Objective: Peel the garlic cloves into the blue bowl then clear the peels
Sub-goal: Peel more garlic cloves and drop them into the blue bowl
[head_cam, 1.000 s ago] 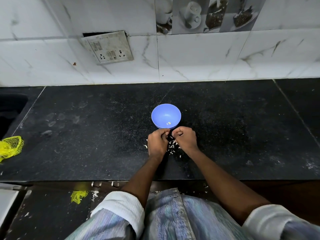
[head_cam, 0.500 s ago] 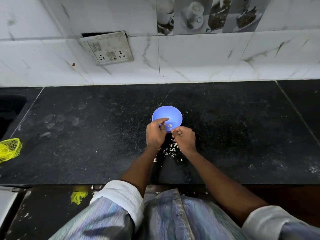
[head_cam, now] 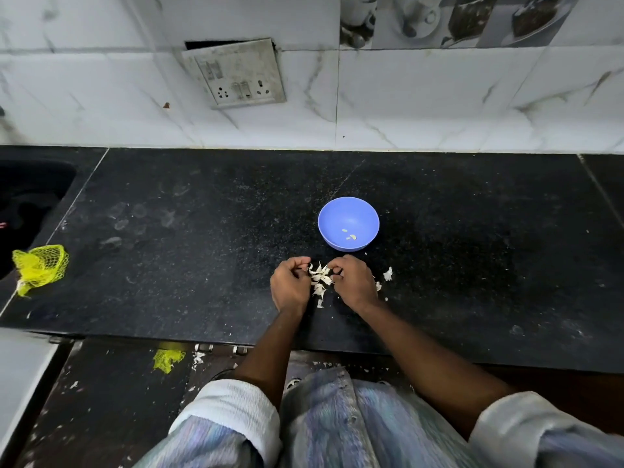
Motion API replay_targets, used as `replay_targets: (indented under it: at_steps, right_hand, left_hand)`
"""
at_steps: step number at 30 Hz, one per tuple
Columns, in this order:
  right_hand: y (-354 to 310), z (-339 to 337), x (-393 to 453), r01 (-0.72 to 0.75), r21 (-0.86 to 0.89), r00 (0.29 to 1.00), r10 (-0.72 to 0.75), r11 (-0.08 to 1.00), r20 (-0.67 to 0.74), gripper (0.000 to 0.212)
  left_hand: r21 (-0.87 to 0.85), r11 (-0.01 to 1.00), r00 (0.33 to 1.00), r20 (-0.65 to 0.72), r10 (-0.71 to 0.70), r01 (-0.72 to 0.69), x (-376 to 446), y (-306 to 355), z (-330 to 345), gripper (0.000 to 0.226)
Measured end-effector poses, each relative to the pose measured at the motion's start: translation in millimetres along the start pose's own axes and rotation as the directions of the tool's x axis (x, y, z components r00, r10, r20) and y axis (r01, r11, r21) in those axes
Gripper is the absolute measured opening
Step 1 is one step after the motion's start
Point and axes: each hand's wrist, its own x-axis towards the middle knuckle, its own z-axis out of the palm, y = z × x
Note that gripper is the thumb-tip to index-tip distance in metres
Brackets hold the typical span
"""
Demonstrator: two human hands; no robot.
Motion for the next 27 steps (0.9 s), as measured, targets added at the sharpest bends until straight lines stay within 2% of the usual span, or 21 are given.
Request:
replay_targets:
  at_steps: [5, 9, 15, 21, 24, 27]
  right_hand:
    - [-13, 19, -2, 0.013, -0.066, 0.999, -0.011, 0.998, 0.038, 0.03]
    - [-19, 25, -1, -0.016, -0.081, 1.0, 0.018, 0.997, 0.022, 0.034]
    - [-18, 29, -1, -0.013, -0.061, 1.0, 0.014, 0.998, 0.004, 0.031]
    - [-20, 26, 0, 0.018, -0.064, 1.0, -0.016, 0.998, 0.025, 0.024]
    - [-21, 28, 0, 0.022, -0.087, 0.999, -0.02, 0.996, 0.027, 0.025]
    - [-23, 30, 1, 0.024, -0.09, 0.999, -0.021, 0.996, 0.033, 0.022]
  left_hand:
    - [0.118, 0.993, 0.994, 0.105, 0.02, -0.032, -8, -13, -8, 0.032]
    - [0.241, 0.961, 0.975, 0.203, 0.086, -0.135, -8, -19, -12, 0.033]
    - [0.362, 0.907, 0.956, 0.267, 0.119, -0.214, -1, -15, -7, 0.022]
    - [0.419, 0.882, 0.943, 0.323, 0.076, -0.214, 8, -11, -6, 0.013]
    - [0.443, 0.875, 0.928, 0.372, 0.022, -0.198, 12, -7, -7, 0.016]
    - [0.516, 0.821, 0.911, 0.413, 0.011, -0.244, 14, -7, -5, 0.025]
